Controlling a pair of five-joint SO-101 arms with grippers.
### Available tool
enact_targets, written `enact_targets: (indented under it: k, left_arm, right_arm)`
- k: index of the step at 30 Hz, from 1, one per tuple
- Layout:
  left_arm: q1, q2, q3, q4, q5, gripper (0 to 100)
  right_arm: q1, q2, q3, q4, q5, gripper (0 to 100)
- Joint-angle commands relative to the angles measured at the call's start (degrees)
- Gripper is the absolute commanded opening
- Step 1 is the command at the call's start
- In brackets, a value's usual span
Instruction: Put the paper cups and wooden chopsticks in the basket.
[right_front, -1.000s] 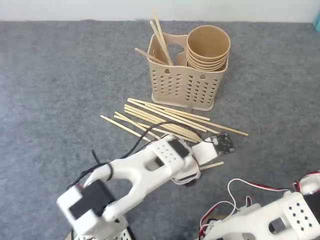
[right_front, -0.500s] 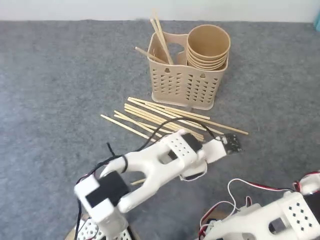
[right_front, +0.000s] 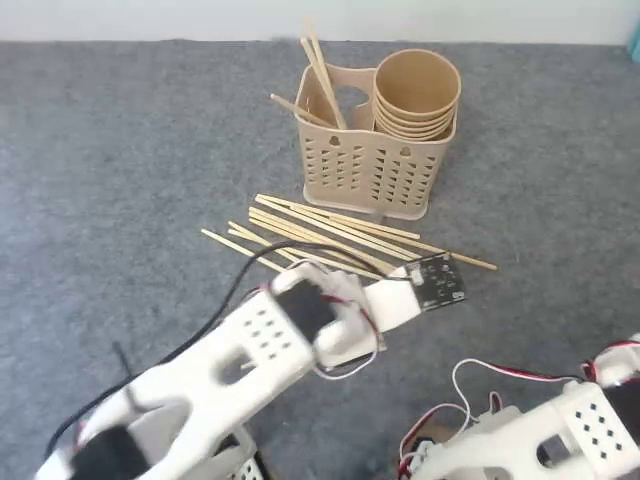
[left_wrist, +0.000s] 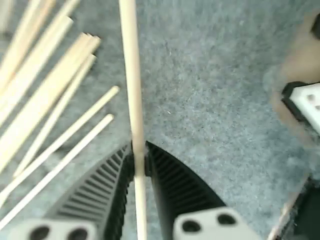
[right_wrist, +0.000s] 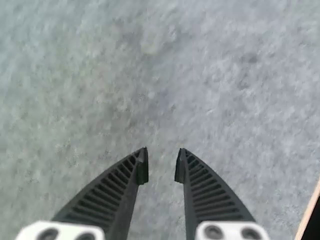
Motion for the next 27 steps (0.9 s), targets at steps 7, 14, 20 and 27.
enact_targets:
  k: [7,14,20,27]
  left_arm:
    - [-17.5,-22.1,-0.8,2.1,0.9,1]
    - [-35.0,-30.8,-0.4,-3.3,9.6,1]
    - [-46.7,-37.3,-0.4,-4.4,17.3,1]
    - [-62.2,-43.5,6.3,-12.4,24.0,1]
  right_arm:
    - [-16.7,-0.9,-5.1,11.0,1.2,10.7]
    - [-37.9,-0.9,-9.4,13.2,4.1,10.7]
    - [-55.6,-0.3,-11.1,11.3,4.0,10.7]
    - [-73.5,-0.2,-11.1,5.1,4.0,11.2]
